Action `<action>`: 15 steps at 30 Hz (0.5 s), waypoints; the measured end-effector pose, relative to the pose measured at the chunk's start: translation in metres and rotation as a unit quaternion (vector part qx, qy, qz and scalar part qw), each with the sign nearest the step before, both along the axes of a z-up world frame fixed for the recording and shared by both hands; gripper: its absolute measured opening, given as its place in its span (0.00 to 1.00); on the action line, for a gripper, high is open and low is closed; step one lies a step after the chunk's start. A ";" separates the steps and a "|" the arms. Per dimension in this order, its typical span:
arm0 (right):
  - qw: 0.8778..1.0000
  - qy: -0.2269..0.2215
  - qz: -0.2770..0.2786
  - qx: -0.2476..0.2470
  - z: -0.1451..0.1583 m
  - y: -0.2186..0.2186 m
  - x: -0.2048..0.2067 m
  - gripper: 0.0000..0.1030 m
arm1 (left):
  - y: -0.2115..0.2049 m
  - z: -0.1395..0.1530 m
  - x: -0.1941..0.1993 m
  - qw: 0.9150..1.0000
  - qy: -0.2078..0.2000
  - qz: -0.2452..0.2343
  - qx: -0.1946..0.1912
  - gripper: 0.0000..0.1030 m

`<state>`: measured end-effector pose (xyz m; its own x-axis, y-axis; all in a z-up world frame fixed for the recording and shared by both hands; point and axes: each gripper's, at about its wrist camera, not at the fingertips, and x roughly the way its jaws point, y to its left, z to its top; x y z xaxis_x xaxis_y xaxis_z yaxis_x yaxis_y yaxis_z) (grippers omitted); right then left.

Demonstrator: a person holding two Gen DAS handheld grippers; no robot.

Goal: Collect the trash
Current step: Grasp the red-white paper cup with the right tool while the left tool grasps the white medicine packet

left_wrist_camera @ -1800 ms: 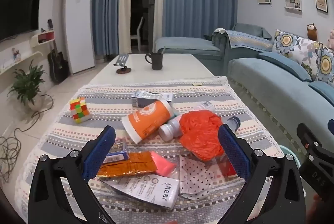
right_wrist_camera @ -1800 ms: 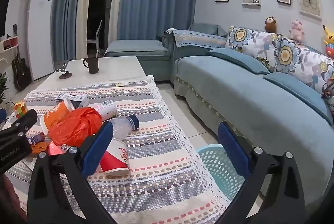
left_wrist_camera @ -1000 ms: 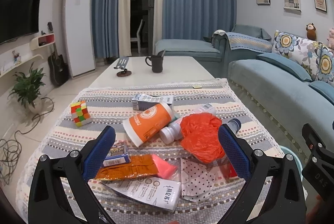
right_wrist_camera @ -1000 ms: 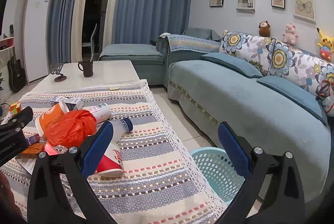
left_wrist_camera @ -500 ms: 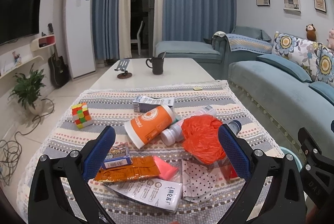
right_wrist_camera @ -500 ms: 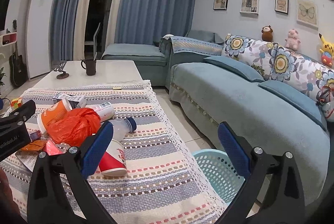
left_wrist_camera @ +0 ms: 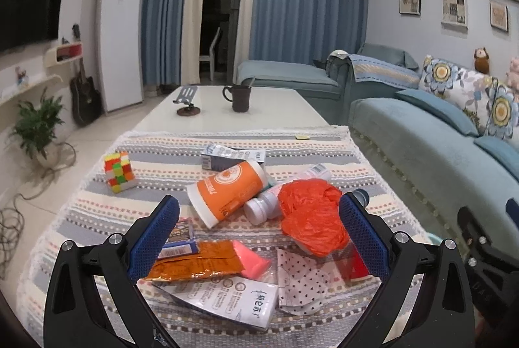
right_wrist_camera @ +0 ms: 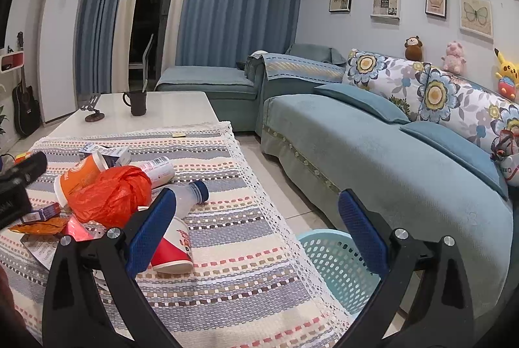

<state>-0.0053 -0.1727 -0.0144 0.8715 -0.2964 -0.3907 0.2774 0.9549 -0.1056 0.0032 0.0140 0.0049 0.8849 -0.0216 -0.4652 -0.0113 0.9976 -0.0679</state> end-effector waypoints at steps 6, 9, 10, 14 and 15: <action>1.000 0.020 0.003 0.016 -0.011 -0.006 0.018 0.93 | 0.025 -0.007 0.014 0.999 0.044 0.012 -0.018 0.91; 0.997 0.046 0.041 0.036 -0.018 -0.009 0.026 0.78 | 0.058 -0.001 0.007 0.997 0.063 0.026 -0.043 0.91; 0.996 0.056 0.055 0.039 -0.022 -0.008 0.028 0.75 | 0.069 -0.001 0.006 0.995 0.077 0.028 -0.048 0.91; 0.988 0.086 0.111 0.069 -0.031 -0.003 0.035 0.67 | 0.095 -0.016 0.001 0.988 0.134 0.014 -0.077 0.91; 0.985 0.092 0.123 0.076 -0.033 0.000 0.036 0.67 | 0.095 -0.022 0.001 0.985 0.150 0.006 -0.083 0.91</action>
<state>0.0309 -0.1729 -0.0477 0.8196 -0.0113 -0.5728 0.0257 0.9995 0.0170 0.0038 0.1090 -0.0175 0.7091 -0.1102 -0.6964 -0.0670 0.9727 -0.2222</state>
